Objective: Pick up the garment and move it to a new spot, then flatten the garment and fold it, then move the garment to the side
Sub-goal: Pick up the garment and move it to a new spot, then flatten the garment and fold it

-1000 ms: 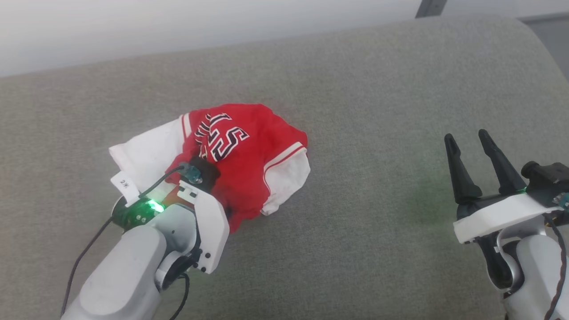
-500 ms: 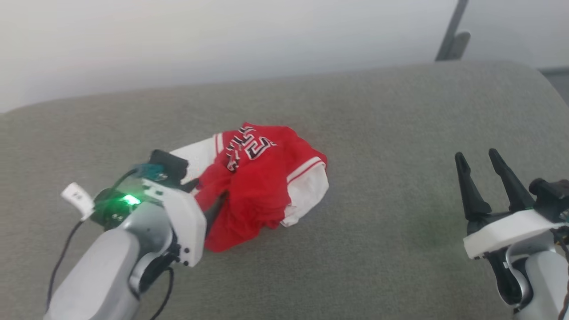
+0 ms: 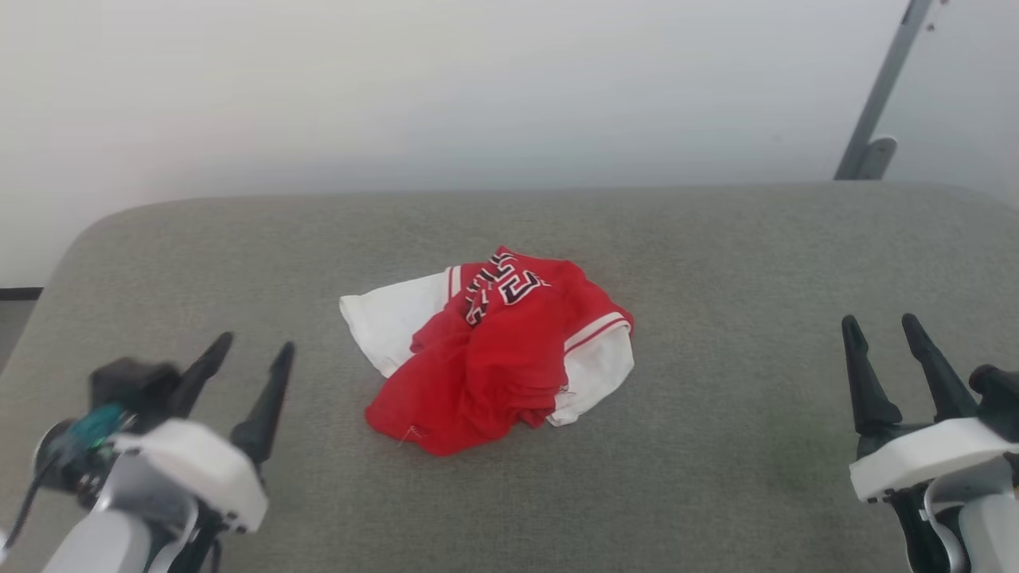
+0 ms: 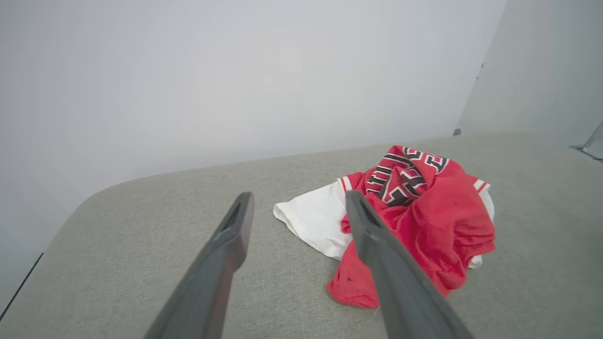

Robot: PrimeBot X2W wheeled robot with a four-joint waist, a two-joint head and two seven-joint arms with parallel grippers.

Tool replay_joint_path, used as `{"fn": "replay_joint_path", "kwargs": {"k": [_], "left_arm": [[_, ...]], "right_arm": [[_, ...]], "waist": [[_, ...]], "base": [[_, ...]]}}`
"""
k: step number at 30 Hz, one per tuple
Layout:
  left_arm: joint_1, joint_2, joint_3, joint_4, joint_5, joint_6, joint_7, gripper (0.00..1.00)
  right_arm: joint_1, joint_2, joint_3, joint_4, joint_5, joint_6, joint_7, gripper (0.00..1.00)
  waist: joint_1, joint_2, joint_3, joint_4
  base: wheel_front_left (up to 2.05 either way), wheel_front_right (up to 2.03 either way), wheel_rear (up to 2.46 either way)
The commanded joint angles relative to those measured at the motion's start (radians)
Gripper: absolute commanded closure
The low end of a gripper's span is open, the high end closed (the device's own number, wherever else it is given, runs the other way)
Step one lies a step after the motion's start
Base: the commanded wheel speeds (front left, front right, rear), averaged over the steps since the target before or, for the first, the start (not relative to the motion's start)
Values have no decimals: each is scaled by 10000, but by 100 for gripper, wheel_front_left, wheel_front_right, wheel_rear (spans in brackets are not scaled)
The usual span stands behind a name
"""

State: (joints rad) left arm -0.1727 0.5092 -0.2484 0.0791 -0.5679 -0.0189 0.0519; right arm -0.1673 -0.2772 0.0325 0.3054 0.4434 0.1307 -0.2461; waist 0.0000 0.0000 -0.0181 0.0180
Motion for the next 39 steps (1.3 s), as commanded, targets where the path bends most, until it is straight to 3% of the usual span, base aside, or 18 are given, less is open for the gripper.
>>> {"fn": "replay_joint_path", "kwargs": {"k": [1, 11, 15, 32, 39], "left_arm": [[312, 28, 205, -64, -112, 96, -362, 0], [2051, 156, 1391, -112, -497, 476, -2091, 0], [2542, 207, 1677, -85, -612, 422, -2511, 0], [2580, 151, 1721, 25, -668, 378, -2808, 0], [2280, 16, 1408, -138, -546, 385, -2674, 0]], "right_arm": [[150, 67, -84, -36, -63, 0, 22, 0], [584, 259, -532, -219, -180, 0, 100, 0], [719, 413, -611, -258, -257, 0, 128, 0], [907, 556, -550, -481, -314, 0, 424, 0], [676, 569, -116, -429, 26, 0, 1094, 0]], "waist": [[0, 0, -102, 145], [0, 0, -326, 488], [0, 0, -377, 585], [0, 0, -289, 805], [0, 0, -73, 1274]], "base": [[0, 0, 0], [0, 0, 0], [0, 0, 0], [0, 0, 0], [0, 0, 0]]}}
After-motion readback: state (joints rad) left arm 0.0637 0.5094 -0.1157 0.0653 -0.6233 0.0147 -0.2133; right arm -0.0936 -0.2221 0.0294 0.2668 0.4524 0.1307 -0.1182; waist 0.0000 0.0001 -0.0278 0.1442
